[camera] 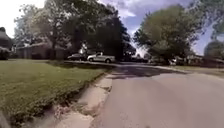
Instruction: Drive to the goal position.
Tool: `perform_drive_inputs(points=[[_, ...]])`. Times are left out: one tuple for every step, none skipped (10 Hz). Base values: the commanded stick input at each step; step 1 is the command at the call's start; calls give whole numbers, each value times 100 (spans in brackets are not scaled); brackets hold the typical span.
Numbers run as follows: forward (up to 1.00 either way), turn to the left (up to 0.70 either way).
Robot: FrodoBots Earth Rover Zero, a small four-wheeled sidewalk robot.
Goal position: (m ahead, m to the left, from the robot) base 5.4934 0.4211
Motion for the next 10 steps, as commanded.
perform_drive_inputs(points=[[100,-40],[100,-40],[100,-15],[100,-7],[100,-2],[100,0],[100,0],[100,0],[100,0],[100,0]])
